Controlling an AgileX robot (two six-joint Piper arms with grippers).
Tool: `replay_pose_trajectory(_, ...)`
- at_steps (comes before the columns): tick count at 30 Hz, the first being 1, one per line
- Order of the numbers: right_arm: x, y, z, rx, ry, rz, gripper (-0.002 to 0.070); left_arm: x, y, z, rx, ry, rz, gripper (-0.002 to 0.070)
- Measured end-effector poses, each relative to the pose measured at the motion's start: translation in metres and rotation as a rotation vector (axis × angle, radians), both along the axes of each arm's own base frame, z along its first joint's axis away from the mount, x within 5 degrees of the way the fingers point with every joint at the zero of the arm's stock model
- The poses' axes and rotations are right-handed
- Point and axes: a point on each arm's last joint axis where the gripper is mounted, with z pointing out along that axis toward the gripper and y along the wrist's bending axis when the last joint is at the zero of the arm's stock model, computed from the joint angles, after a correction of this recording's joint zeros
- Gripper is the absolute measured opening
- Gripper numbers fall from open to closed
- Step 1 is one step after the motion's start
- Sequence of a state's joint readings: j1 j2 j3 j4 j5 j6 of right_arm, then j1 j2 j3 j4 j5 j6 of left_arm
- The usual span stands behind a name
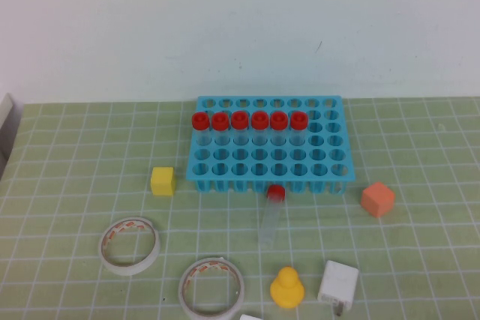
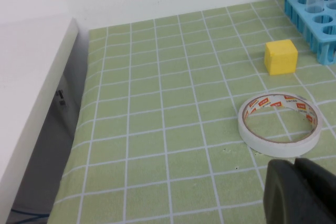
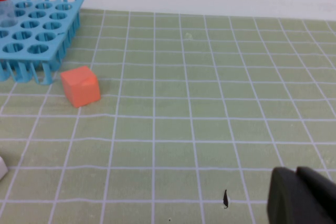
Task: Place the test tubes
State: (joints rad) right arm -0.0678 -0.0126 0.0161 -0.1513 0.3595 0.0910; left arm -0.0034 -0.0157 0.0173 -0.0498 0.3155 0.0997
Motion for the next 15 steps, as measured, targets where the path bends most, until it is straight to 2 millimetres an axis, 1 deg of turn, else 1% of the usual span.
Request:
replay_pose_trajectory(10,0.000,0.000,0.000,-0.009,-0.003,0.000,-0.0001,0.000,0.000,0.001,0.008,-0.010,0.000,-0.0001)
replay_pose_trajectory(13,0.001,0.000,0.001,-0.013,-0.027,0.004,-0.0001,0.001,0.000,0.004,0.007,-0.053,0.002,-0.0001)
replay_pose_trajectory(15,0.002,0.000,0.004,-0.019,-0.071,0.011,-0.0001,0.002,0.001,0.010,0.007,-0.123,0.005,-0.0001)
